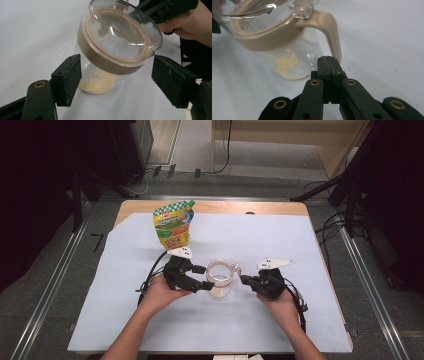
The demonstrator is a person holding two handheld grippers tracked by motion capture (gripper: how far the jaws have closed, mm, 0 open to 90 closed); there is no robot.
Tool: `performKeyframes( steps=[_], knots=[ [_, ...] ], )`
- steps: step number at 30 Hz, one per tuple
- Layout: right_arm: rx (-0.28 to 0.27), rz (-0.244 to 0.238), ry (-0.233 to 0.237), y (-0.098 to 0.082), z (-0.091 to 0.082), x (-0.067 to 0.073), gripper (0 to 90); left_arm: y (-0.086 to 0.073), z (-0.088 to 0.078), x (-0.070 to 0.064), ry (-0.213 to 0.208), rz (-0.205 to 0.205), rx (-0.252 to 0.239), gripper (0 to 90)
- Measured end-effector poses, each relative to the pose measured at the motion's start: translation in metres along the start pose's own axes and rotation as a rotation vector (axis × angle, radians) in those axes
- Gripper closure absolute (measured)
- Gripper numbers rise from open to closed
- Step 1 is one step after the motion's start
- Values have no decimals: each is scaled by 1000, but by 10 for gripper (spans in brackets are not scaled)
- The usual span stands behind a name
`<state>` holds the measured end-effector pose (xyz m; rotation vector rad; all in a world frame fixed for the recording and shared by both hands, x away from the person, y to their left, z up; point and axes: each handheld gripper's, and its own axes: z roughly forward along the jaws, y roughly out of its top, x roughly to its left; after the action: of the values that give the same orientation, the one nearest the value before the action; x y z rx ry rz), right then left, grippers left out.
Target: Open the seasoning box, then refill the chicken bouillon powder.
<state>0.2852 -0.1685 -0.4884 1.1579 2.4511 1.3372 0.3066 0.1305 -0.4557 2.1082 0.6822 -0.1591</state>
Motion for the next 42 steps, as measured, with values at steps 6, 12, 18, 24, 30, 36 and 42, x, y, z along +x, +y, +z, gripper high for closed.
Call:
performKeyframes(
  steps=[6, 12, 18, 24, 30, 36, 42],
  knots=[
    [-16, 40, -15, 0, 0, -17, 900, 1, 4, 0, -7, 13, 1, 226],
    [-5, 34, 1, 0, 16, -18, 900, 3, 8, 0, -7, 19, 9, 196],
    [-7, 41, -6, 1, 22, -21, 900, 4, 14, -1, 2, 38, -6, 155],
    [-9, 49, -9, 1, 27, -23, 900, 7, 22, -5, 41, 87, -12, 107],
    [-5, 48, -19, 1, 27, -21, 900, 11, 31, -9, 79, 123, -19, 83],
    [-3, 55, -27, 1, 27, -21, 900, 12, 31, -10, 92, 130, -31, 85],
    [-2, 53, -34, 1, 27, -19, 900, 13, 30, -14, 116, 157, -20, 99]
  ],
)
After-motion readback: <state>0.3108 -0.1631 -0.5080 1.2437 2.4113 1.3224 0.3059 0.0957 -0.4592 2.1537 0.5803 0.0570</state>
